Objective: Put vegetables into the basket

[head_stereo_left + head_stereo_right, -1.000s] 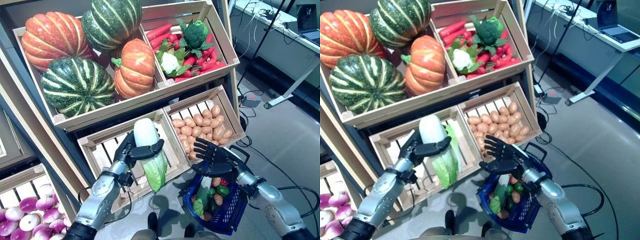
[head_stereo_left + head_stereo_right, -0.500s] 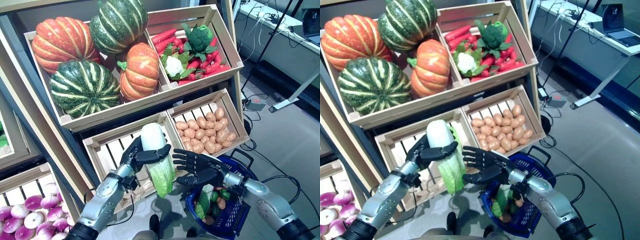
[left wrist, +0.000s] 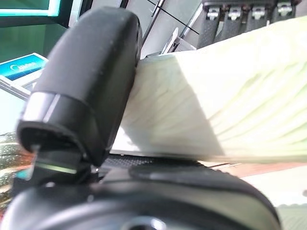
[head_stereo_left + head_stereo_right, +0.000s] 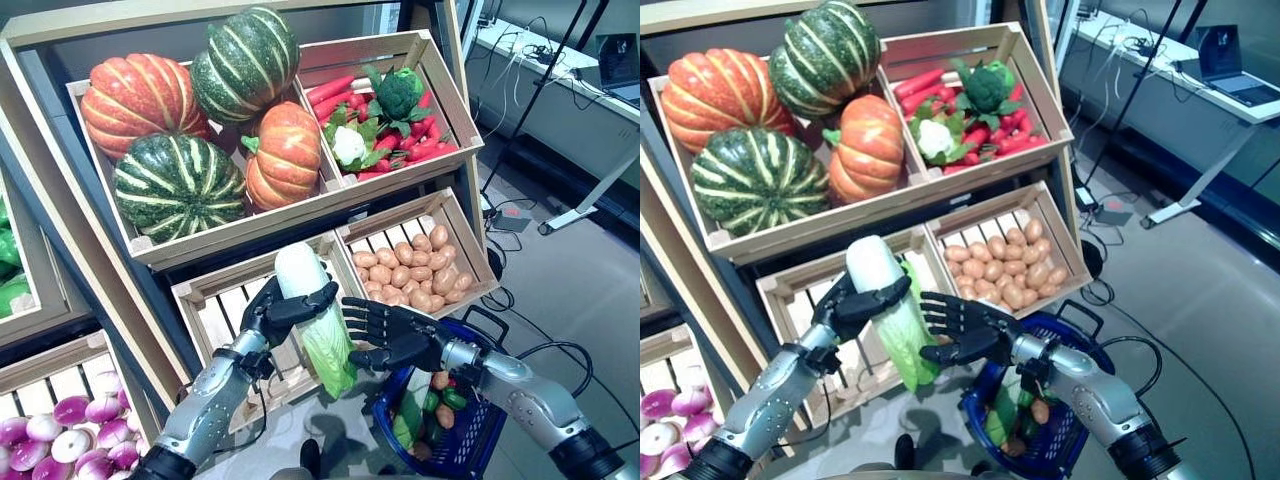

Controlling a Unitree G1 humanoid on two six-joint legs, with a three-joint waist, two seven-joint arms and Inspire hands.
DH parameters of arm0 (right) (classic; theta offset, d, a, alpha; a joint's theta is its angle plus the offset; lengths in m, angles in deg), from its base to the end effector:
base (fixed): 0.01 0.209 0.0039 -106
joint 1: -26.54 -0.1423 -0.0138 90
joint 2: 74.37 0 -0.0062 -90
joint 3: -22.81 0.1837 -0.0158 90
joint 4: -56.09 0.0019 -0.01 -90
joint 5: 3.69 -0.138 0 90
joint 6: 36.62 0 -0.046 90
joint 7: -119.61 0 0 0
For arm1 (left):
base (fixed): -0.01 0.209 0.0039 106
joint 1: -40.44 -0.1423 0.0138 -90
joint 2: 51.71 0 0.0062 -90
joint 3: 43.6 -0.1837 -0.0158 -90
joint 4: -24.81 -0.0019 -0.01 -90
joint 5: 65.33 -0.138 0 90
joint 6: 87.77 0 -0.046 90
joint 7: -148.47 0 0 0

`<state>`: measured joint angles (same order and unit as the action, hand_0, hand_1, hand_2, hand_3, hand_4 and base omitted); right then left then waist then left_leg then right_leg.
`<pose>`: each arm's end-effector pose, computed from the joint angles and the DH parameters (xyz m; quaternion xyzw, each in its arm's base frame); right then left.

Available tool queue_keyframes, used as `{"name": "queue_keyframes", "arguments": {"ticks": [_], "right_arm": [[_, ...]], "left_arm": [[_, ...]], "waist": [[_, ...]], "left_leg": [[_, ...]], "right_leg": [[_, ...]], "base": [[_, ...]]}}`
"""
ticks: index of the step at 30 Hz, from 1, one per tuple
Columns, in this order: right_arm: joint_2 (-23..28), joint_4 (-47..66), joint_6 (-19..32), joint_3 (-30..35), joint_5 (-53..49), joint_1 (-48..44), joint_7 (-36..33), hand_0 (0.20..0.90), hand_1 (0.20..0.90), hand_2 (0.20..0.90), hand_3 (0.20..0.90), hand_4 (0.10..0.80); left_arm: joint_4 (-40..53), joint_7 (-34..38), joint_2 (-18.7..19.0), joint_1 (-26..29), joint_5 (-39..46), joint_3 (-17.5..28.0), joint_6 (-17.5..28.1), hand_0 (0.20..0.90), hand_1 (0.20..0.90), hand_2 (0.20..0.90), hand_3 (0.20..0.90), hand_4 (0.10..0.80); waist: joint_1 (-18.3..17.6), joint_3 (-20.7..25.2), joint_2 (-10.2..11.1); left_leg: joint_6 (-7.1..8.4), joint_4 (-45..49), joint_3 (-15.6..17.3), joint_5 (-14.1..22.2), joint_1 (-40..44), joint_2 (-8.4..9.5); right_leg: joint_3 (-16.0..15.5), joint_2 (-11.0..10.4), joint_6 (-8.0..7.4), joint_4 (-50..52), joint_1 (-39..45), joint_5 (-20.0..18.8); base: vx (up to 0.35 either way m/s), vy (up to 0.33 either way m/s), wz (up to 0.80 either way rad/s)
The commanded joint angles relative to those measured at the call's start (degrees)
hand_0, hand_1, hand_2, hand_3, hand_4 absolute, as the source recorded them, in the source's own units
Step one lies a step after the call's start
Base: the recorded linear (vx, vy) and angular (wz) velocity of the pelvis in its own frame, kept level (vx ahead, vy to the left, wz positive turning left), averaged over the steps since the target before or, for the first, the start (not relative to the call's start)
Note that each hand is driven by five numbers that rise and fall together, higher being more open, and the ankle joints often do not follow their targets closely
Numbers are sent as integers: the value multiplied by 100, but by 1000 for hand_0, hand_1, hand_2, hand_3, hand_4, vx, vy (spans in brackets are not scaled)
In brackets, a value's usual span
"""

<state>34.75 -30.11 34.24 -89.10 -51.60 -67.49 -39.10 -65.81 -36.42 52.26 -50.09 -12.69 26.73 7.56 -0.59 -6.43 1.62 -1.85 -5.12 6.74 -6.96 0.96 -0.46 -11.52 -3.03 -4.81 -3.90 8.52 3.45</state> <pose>0.1994 -0.1847 0.0469 0.1193 0.2125 0.3650 0.8985 0.1916 0.1890 0.0380 -0.2020 0.0672 -0.1550 0.9647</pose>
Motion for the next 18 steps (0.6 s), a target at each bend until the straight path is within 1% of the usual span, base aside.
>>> {"name": "queue_keyframes", "arguments": {"ticks": [1, 3, 5, 12, 15, 18], "right_arm": [[-491, 57, 336, -432, -705, -457, -441, 900, 900, 900, 900, 800], [-599, 9, 345, -379, -667, -432, -654, 900, 900, 900, 900, 800], [-662, 2, 337, -407, -631, -421, -675, 900, 900, 900, 900, 800], [-690, -53, 206, -500, -540, -523, -907, 900, 900, 900, 900, 800], [-695, -53, 155, -503, -496, -544, -861, 900, 900, 900, 900, 800], [-667, -14, 15, -540, -427, -590, -586, 900, 900, 900, 900, 800]], "left_arm": [[773, -637, -453, 732, 552, -171, 776, 300, 300, 300, 300, 400], [794, -677, -475, 731, 545, -167, 748, 300, 300, 300, 300, 400], [847, -701, -488, 722, 575, -181, 713, 300, 300, 300, 300, 400], [915, -717, -487, 778, 592, -243, 587, 300, 300, 300, 300, 400], [931, -723, -484, 782, 593, -245, 571, 300, 300, 300, 300, 400], [948, -751, -463, 797, 623, -248, 549, 300, 300, 300, 300, 400]], "waist": [[82, 389, 131], [68, 387, 115], [60, 384, 106], [63, 369, 91], [65, 371, 89], [74, 373, 96]], "left_leg": [[241, 12, -42, 845, 454, -37], [238, 12, -46, 838, 444, -33], [237, 12, -34, 838, 436, -29], [235, 12, -30, 827, 426, -43], [230, 12, -29, 827, 415, -47], [232, 12, -34, 826, 411, -45]], "right_leg": [[28, -239, -208, -110, -326, -585], [47, -235, -207, -110, -334, -590], [65, -233, -209, -110, -345, -588], [61, -228, -198, -110, -349, -590], [71, -224, -196, -110, -358, -583], [73, -216, -189, -110, -359, -575]], "base": [[0, 0, 0], [0, 0, 0], [0, 0, 0], [0, 0, 0], [0, 0, 0], [0, 0, 0]]}}
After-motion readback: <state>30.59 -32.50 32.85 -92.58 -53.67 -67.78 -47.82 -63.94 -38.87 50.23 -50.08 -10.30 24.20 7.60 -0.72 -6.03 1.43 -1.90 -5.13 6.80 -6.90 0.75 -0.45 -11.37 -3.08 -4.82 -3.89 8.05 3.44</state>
